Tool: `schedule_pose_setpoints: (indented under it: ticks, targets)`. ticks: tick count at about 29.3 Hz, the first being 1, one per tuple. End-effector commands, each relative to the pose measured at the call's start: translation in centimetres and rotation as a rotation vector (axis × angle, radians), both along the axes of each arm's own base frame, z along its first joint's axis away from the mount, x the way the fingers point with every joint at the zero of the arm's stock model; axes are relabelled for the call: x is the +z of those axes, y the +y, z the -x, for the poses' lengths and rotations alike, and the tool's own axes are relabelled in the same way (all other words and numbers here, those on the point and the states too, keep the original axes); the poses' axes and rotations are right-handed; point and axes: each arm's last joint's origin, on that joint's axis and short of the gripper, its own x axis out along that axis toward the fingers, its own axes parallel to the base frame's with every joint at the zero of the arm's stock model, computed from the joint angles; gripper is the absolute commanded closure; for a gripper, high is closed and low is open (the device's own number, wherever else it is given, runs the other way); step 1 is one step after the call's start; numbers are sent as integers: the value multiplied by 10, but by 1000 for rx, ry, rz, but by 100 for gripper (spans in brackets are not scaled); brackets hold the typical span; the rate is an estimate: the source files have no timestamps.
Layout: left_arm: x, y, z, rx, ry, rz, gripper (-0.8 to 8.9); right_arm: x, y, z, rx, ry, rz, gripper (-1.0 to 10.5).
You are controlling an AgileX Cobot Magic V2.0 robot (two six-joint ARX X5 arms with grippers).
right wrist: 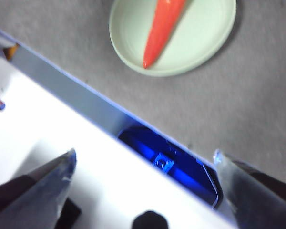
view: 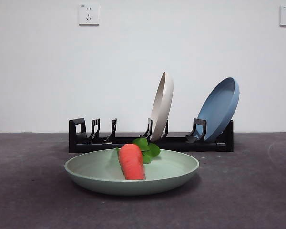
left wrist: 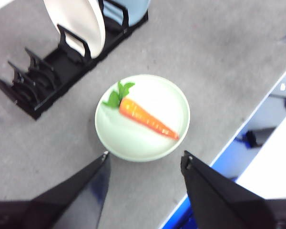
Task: Take the green plate from the plate rack,put the plate on the table,take the carrot from the table,put the carrot in the plate
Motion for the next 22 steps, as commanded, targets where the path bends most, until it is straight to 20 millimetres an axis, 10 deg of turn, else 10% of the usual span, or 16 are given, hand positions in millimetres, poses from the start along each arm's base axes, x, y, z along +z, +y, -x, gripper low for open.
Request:
schedule_pose_setpoints:
  ticks: [1, 6, 22]
  targets:
    - [-3, 0, 2, -21, 39, 2, 567, 0, -6, 6, -2, 8, 4, 634]
    - [-4, 1, 3, -36, 80, 7, 832, 2, -12, 12, 11, -6, 2, 963]
    - [-4, 1, 3, -32, 79, 0, 816, 3, -13, 13, 8, -14, -3, 945]
